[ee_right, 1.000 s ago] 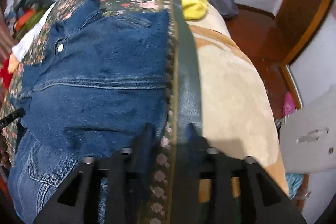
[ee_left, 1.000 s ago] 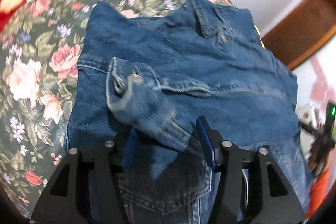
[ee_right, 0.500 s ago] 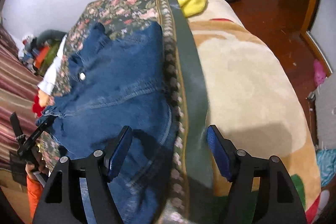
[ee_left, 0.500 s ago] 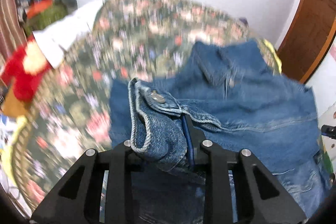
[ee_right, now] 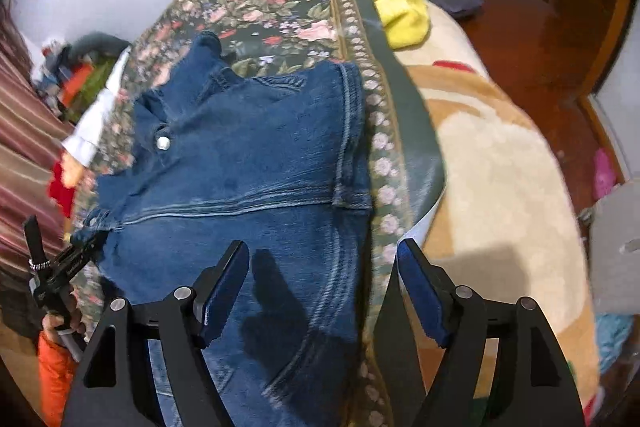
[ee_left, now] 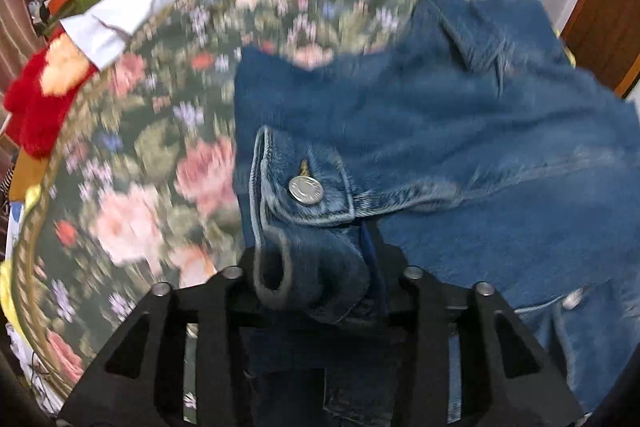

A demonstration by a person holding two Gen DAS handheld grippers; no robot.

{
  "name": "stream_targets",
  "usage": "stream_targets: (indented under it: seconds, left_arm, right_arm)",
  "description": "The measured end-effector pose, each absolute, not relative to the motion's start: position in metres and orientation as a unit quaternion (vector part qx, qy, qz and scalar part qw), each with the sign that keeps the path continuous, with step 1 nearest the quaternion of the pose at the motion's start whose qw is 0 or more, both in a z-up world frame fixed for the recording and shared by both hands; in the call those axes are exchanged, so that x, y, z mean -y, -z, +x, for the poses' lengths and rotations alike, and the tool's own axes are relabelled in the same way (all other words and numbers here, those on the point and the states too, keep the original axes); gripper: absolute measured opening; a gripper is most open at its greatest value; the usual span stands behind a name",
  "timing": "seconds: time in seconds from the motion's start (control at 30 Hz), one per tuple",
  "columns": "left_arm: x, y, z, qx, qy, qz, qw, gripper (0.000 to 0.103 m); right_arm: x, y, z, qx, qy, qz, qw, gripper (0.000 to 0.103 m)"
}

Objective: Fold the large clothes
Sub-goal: 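Lay the sleeve on the jacket and open the left gripper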

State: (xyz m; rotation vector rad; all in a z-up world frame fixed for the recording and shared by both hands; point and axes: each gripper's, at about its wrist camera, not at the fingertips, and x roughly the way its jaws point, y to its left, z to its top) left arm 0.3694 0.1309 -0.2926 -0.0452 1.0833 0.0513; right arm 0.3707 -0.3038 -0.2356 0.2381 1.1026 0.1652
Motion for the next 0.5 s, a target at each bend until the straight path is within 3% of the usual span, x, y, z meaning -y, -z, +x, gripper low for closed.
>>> stream_targets:
  seconds: [0.07,0.2,0.33,0.5]
  left_arm:
    - [-0.129,0.294,0.361,-0.509,-0.022,-0.011,0.86,0.047]
    - [-0.135,0.284,0.345,-0.5,-0.035,0.007,0.865,0.064]
    - [-0.151,0.262,0.327,-0.484,-0.031,-0.005,0.874,0.064]
    - [-0.18,0.225,0.333,-0.448,-0.047,-0.036,0.892,0.066]
  right_arm:
    - [0.309,0.227,0.368,-0.511,-0.061,0.103,0.851,0.075]
    - [0.323,0.199,0.36,-0.483,-0.042,0.085,0.87,0.076]
    - [0.322,0.181,0.355,-0.465,-0.052,0.076,0.881,0.086]
    - [0.311,0.183,0.364,-0.463,-0.077,0.085,0.879,0.086]
